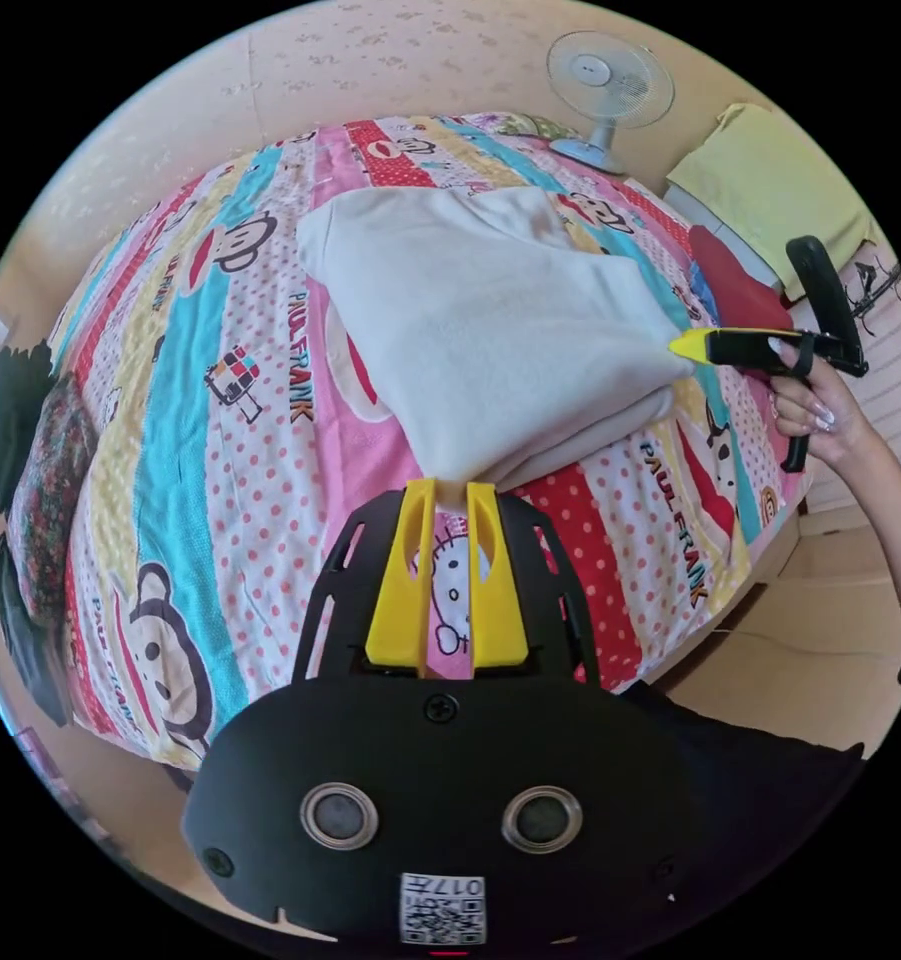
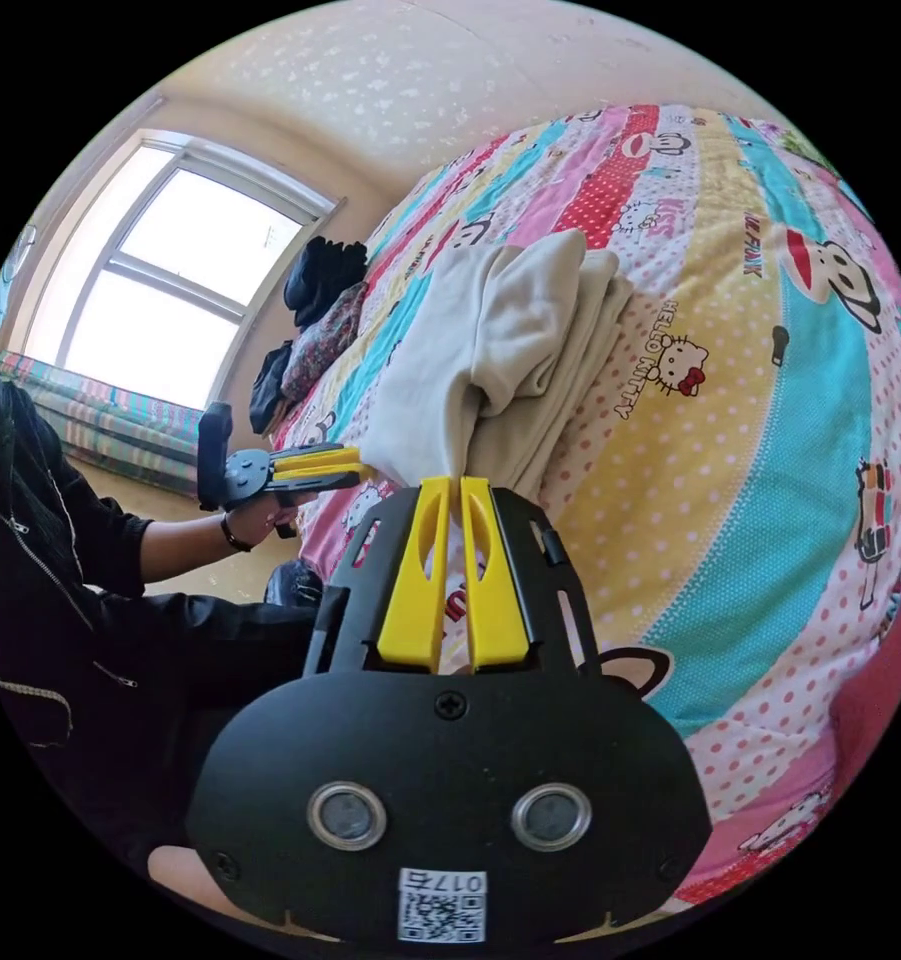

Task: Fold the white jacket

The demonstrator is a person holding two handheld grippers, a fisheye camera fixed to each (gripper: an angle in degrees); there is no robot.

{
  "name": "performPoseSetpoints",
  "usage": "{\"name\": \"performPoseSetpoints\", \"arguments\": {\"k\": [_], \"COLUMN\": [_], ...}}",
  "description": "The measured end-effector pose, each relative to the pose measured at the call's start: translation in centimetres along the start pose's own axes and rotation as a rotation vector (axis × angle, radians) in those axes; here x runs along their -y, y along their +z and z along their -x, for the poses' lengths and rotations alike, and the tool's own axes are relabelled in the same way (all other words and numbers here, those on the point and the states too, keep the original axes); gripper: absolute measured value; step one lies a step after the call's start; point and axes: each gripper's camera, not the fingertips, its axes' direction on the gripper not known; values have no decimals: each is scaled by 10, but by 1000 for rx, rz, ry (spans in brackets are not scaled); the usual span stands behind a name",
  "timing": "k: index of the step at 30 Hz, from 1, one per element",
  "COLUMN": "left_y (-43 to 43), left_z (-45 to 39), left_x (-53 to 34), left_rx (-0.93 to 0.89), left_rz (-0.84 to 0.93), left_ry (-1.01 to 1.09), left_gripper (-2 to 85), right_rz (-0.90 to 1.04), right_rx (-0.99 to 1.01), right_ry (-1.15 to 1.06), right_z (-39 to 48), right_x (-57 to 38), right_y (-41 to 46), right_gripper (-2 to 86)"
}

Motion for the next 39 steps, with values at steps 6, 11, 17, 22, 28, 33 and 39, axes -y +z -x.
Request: {"name": "performPoseSetpoints", "arguments": {"k": [6, 11, 17, 22, 28, 33, 39], "left_y": [-27, -6, -34, -57, 40, 94, 61], "left_z": [2, -18, 25, 49, 3, -20, 15], "left_x": [5, -3, -31, -9, 25, 2, 6], "left_rx": [-5, 90, -41, -208, -238, -180, -297], "left_rz": [-42, -41, -71, -251, -158, -135, -285], "left_ry": [206, 333, 112, 3, 54, 17, -113], "left_gripper": [29, 37, 36, 55, 23, -8, -8], "right_rz": [29, -46, -86, -126, 8, 71, -152], "right_rx": [-45, 143, 216, 3, -134, -15, 33], "right_ry": [125, 307, 237, 129, -127, 5, 14], "right_z": [-17, -51, -20, 23, 85, 34, 54], "right_x": [-29, -66, -67, -34, 12, -24, -5], "right_y": [14, 49, 24, -9, 47, 88, 21], "right_gripper": [22, 26, 51, 73, 82, 61, 77]}}
